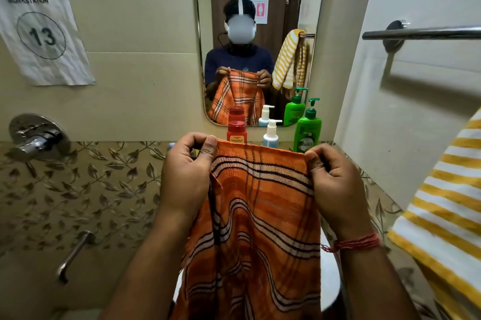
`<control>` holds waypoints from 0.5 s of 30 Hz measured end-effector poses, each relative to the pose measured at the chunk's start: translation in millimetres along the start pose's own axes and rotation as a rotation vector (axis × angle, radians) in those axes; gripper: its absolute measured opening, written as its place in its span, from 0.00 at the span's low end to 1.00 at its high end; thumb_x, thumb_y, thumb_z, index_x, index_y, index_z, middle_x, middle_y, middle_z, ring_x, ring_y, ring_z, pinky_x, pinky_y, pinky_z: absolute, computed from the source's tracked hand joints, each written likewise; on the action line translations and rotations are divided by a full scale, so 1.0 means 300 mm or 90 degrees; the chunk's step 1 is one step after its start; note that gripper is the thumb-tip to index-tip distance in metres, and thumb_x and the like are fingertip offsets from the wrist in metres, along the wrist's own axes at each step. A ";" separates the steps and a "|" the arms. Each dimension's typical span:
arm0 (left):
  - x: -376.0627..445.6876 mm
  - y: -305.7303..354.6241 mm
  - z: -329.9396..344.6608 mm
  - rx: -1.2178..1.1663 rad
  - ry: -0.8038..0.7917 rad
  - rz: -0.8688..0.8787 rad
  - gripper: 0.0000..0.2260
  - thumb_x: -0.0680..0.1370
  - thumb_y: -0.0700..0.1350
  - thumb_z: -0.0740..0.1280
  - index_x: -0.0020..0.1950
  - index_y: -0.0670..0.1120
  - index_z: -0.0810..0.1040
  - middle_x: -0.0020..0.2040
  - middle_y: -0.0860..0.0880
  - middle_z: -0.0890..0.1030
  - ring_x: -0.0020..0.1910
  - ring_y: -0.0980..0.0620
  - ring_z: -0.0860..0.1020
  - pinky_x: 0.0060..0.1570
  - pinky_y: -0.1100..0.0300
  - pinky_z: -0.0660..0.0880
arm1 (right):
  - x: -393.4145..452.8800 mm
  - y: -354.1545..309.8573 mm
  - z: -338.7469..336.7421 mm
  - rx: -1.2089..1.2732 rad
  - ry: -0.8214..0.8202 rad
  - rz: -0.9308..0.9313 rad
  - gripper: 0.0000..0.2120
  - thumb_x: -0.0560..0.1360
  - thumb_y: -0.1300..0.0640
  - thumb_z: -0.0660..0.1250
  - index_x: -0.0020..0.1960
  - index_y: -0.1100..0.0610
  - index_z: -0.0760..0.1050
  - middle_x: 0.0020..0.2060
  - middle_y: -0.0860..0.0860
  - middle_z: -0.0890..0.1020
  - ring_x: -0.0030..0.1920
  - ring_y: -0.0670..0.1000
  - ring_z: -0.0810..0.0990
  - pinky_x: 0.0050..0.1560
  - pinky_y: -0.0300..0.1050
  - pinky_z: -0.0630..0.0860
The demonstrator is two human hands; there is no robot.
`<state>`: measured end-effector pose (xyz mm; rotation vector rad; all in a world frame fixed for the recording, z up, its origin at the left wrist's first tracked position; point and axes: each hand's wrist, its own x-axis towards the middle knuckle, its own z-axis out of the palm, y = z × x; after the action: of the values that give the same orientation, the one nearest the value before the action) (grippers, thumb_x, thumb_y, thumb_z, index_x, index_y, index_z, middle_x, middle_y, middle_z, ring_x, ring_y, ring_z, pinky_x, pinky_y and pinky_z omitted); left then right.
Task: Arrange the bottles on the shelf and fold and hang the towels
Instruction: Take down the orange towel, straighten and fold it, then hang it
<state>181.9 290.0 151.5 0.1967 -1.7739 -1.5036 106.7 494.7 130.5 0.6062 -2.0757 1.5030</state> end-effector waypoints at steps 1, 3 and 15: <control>0.000 0.000 -0.002 0.020 0.001 0.005 0.07 0.81 0.47 0.66 0.47 0.47 0.81 0.39 0.52 0.83 0.39 0.52 0.83 0.40 0.53 0.83 | -0.002 -0.009 0.003 0.029 -0.003 0.001 0.10 0.81 0.55 0.62 0.42 0.52 0.75 0.36 0.43 0.79 0.37 0.44 0.77 0.35 0.37 0.74; -0.006 0.011 -0.005 0.059 -0.042 0.019 0.04 0.80 0.48 0.67 0.51 0.51 0.81 0.43 0.54 0.83 0.41 0.57 0.83 0.37 0.61 0.81 | -0.005 -0.034 0.015 0.057 -0.068 -0.006 0.11 0.82 0.55 0.60 0.42 0.53 0.74 0.36 0.45 0.77 0.37 0.47 0.76 0.37 0.45 0.74; -0.017 -0.008 -0.018 0.028 -0.384 0.023 0.11 0.77 0.52 0.66 0.45 0.45 0.81 0.40 0.49 0.81 0.42 0.50 0.81 0.45 0.54 0.79 | -0.012 -0.088 0.052 0.217 -0.359 0.000 0.11 0.77 0.47 0.66 0.41 0.53 0.76 0.34 0.47 0.77 0.36 0.46 0.75 0.35 0.41 0.73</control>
<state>187.9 288.0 147.0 -0.3004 -2.2595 -1.6029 123.6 472.2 143.6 1.2834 -2.2109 1.8630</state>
